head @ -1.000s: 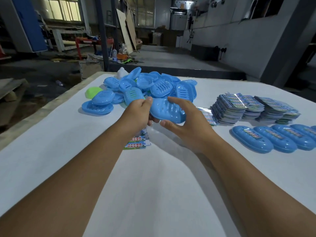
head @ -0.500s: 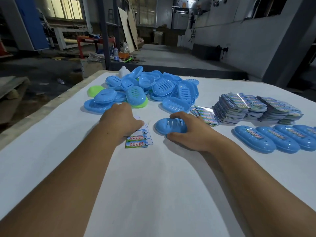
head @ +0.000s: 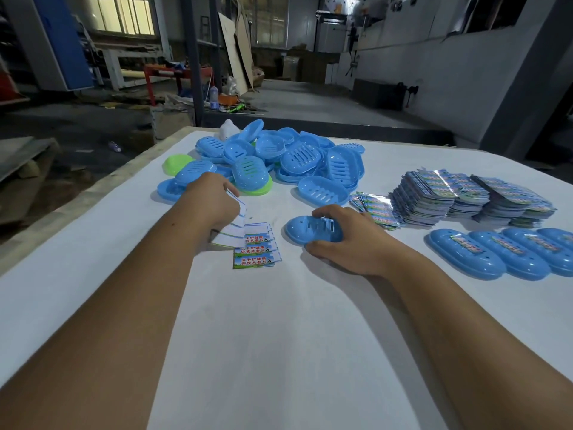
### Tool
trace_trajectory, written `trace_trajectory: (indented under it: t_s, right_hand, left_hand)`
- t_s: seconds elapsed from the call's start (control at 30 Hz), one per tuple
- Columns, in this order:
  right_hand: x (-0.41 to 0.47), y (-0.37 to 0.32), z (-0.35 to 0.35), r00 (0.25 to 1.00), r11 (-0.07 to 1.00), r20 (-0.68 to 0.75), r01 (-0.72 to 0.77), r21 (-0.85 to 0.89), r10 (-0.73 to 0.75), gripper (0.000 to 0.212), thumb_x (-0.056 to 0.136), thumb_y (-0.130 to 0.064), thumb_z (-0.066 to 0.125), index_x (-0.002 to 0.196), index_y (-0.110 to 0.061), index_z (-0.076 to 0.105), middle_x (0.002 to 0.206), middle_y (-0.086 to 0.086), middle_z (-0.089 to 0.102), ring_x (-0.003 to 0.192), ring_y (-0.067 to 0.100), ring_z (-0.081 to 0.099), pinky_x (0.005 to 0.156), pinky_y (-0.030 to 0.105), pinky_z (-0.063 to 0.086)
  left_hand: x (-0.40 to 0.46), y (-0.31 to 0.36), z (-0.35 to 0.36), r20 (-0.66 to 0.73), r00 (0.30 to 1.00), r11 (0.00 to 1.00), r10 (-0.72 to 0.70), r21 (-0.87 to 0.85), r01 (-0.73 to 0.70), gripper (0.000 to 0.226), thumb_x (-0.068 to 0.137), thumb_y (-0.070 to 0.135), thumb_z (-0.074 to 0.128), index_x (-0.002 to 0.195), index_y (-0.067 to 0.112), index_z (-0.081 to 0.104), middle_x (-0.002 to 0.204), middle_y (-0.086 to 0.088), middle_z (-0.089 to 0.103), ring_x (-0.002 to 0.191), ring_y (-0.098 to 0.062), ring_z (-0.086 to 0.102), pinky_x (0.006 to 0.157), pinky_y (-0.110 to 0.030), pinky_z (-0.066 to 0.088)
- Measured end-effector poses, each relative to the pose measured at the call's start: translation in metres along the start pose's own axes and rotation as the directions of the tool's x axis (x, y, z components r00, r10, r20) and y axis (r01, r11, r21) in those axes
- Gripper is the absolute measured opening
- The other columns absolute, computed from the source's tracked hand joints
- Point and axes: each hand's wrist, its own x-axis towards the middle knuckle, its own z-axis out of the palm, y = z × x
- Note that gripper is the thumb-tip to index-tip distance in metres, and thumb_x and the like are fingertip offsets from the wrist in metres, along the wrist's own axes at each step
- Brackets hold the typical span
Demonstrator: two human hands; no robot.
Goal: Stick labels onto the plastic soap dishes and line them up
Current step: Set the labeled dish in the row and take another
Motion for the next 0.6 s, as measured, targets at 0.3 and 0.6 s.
trace_trajectory:
  t_s: [0.3,0.6]
  right_hand:
    - [0.001,0.001,0.000,1.000,1.000,0.012,-0.006,-0.006,0.006,0.065,0.081,-0.058,0.070,0.139,-0.041,0.046,0.139,-0.006,0.052,0.130,0.027,0.043,0.107,0.039,0.040]
    - [0.000,-0.001,0.001,1.000,1.000,0.009,-0.007,-0.017,0.008,0.069,0.080,-0.059,0.070,0.142,-0.039,0.046,0.140,-0.003,0.050,0.131,0.029,0.042,0.110,0.042,0.039]
  left_hand:
    - [-0.008,0.002,-0.003,-0.016,0.996,0.810,0.088,0.583,-0.062,0.039,0.090,0.035,0.062,0.128,0.027,0.057,0.132,-0.008,0.051,0.127,-0.031,0.043,0.097,-0.045,0.040]
    - [-0.020,0.011,-0.006,0.290,0.956,0.864,0.028,0.474,-0.169,0.056,0.071,0.060,0.082,0.102,0.014,0.072,0.105,-0.004,0.070,0.092,-0.016,0.063,0.079,-0.036,0.053]
